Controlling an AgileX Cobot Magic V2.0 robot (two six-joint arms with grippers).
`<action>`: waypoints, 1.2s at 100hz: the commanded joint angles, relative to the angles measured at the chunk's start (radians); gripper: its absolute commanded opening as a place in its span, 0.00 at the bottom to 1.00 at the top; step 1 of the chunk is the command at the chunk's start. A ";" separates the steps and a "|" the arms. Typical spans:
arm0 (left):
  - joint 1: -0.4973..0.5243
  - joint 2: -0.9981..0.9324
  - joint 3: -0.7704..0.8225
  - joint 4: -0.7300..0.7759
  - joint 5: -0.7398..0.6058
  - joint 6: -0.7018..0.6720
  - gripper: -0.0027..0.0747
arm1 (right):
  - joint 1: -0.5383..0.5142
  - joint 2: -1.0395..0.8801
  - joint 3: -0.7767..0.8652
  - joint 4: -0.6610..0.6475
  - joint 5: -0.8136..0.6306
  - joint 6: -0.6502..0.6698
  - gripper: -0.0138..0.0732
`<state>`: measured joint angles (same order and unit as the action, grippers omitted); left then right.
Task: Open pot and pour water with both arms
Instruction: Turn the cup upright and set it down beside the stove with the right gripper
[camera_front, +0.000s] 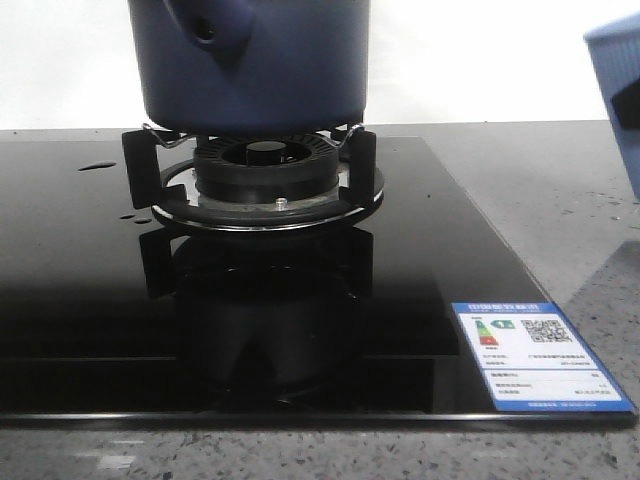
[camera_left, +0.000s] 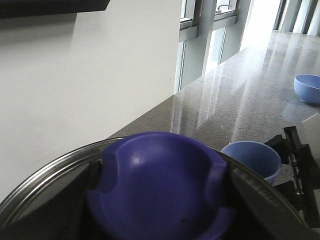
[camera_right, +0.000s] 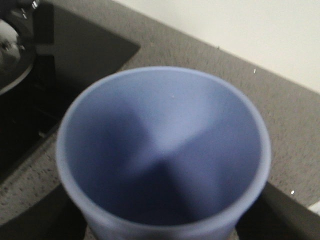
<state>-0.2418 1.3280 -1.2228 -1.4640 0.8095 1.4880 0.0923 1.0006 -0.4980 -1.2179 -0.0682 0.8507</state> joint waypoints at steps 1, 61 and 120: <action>-0.010 -0.030 -0.032 -0.094 0.020 0.001 0.32 | -0.011 0.033 -0.024 -0.009 -0.054 0.002 0.40; -0.010 -0.030 -0.032 -0.094 0.047 0.001 0.32 | -0.011 0.076 -0.024 0.138 -0.038 0.002 0.86; -0.010 -0.028 -0.032 -0.094 0.045 0.001 0.32 | -0.011 -0.244 -0.024 0.140 -0.013 0.004 0.89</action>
<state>-0.2418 1.3287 -1.2228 -1.4653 0.8475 1.4880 0.0839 0.8364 -0.4995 -1.0839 -0.0542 0.8547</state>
